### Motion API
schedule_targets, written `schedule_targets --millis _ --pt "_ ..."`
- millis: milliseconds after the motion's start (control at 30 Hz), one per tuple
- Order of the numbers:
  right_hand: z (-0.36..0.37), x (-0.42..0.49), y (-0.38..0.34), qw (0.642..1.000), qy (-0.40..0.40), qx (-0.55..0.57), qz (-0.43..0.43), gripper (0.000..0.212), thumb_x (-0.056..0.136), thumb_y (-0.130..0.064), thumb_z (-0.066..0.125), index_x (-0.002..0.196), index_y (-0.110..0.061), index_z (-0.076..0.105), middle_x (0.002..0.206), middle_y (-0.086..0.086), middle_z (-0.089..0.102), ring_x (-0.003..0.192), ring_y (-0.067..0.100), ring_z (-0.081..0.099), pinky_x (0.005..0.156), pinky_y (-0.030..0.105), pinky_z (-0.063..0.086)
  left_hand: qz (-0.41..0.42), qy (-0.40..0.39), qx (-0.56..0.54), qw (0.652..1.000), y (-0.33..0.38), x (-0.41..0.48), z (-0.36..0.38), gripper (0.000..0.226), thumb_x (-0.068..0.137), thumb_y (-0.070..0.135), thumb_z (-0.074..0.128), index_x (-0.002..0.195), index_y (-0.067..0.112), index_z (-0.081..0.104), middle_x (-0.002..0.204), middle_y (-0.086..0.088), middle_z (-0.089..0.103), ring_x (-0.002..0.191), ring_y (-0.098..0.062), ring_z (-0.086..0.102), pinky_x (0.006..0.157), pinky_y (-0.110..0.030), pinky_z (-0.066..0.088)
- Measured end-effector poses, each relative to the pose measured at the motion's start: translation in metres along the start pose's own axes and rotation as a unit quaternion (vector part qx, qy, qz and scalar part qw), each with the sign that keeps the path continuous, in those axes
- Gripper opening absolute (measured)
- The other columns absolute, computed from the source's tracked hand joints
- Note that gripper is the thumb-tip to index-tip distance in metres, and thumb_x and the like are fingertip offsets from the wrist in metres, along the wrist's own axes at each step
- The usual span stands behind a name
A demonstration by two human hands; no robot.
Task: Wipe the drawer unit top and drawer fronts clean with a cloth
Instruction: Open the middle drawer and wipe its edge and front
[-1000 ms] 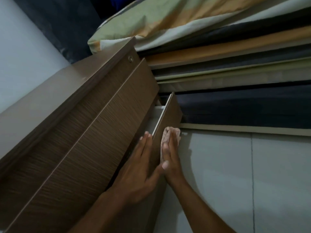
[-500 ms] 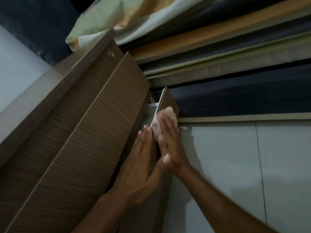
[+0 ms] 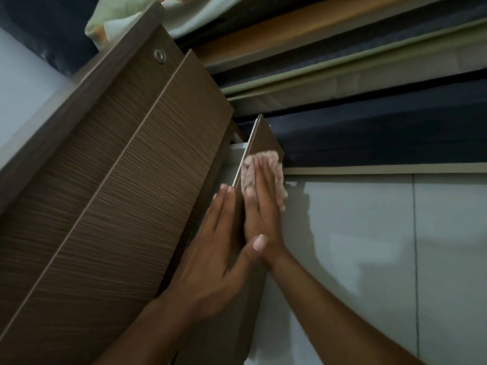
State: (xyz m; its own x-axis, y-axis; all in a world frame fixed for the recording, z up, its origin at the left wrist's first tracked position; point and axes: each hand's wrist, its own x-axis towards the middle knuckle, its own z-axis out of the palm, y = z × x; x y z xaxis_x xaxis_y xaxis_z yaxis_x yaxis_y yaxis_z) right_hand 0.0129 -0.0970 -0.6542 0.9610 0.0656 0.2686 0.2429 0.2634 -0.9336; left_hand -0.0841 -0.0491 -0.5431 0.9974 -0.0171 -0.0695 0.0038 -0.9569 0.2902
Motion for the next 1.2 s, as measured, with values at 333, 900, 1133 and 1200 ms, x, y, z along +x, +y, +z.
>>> schedule_targets --millis 333,900,1133,1200 --pt "-0.007 -0.015 0.006 0.99 -0.007 0.049 0.132 0.052 0.109 -0.037 0.026 0.158 -0.032 0.011 0.162 -0.024 0.006 0.147 -0.014 0.002 0.129 0.039 0.006 -0.01 -0.002 -0.001 1.0 0.002 0.0 0.0 0.087 0.09 0.075 0.023 0.157 0.03 -0.009 0.164 0.019 -0.015 0.147 0.006 -0.015 0.125 -0.041 0.009" --pt "-0.001 -0.032 0.005 0.979 0.036 0.074 0.187 0.056 0.103 -0.048 0.033 0.156 -0.035 0.021 0.165 -0.006 0.023 0.152 0.012 0.023 0.124 0.049 0.023 -0.057 0.018 -0.037 0.998 0.005 -0.004 0.0 0.088 0.09 0.074 0.024 0.159 0.027 -0.001 0.167 0.012 -0.001 0.15 0.003 -0.005 0.125 -0.036 0.01" --pt "0.037 -0.187 -0.053 0.978 0.029 0.086 0.187 0.053 0.101 -0.05 0.036 0.15 -0.054 0.019 0.165 -0.021 0.016 0.153 0.004 0.013 0.127 0.047 0.019 -0.132 -0.01 -0.131 0.982 0.008 -0.044 -0.005 0.071 0.095 0.073 0.021 0.156 0.043 -0.002 0.166 0.018 0.0 0.15 0.0 -0.002 0.123 -0.039 0.005" --pt "0.046 -0.225 -0.069 0.975 0.023 0.125 0.183 0.054 0.097 -0.05 0.039 0.147 -0.057 0.021 0.163 -0.028 0.013 0.152 -0.002 0.012 0.127 0.037 0.018 -0.155 -0.026 -0.152 0.976 0.006 -0.067 -0.005 0.068 0.091 0.078 0.017 0.151 0.054 -0.005 0.165 0.022 0.0 0.148 0.0 0.001 0.118 -0.037 0.006"
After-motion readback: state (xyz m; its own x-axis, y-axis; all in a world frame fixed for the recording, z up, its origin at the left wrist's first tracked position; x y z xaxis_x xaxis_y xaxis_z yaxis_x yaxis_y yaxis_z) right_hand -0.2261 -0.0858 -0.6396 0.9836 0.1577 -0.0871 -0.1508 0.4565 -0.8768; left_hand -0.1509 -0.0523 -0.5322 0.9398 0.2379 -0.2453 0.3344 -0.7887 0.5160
